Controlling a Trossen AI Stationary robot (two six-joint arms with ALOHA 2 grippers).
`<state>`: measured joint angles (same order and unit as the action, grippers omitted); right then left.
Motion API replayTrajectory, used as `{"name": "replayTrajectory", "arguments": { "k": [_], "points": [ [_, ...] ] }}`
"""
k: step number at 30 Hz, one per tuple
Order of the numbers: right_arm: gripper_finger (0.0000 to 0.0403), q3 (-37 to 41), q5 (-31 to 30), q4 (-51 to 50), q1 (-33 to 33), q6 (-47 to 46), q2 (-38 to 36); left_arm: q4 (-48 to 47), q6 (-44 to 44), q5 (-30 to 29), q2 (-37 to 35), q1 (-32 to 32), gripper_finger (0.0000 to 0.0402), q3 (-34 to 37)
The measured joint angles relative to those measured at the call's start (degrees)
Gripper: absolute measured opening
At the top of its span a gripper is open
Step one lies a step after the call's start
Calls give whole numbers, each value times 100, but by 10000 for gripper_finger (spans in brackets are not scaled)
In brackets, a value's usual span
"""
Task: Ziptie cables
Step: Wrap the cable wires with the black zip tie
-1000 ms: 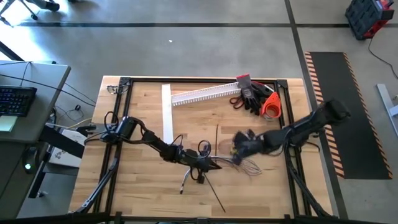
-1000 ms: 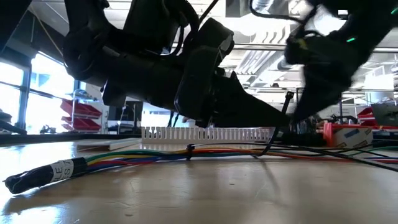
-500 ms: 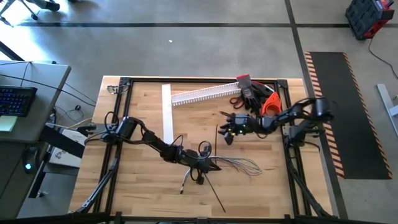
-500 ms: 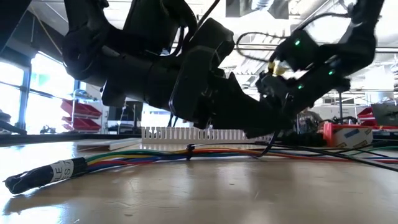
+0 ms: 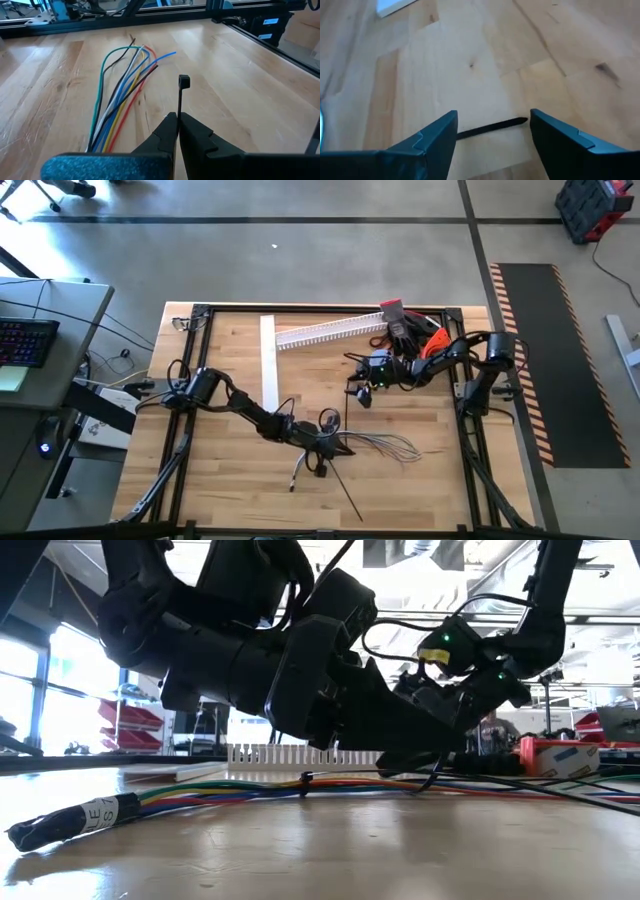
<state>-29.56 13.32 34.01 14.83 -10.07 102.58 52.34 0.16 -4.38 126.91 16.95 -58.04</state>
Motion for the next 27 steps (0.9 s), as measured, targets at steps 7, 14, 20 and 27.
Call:
{"name": "replayTrajectory", "arguments": {
  "k": [7, 14, 20, 27],
  "points": [
    [207, 4, 318, -56, -24, 263, 7, -11, 0, 0, 0, 2, 0, 0],
    [193, 11, 295, 51, -32, 368, 16, -18, 2, -2, 0, 2, 0, 0],
    [176, 15, 95, 36, -134, 704, 5, -18, 2, -2, 0, 2, 0, 0],
    [57, 17, -678, 40, -343, 1026, 2, -19, 2, -3, 0, 2, 0, 0]
  ]
}}
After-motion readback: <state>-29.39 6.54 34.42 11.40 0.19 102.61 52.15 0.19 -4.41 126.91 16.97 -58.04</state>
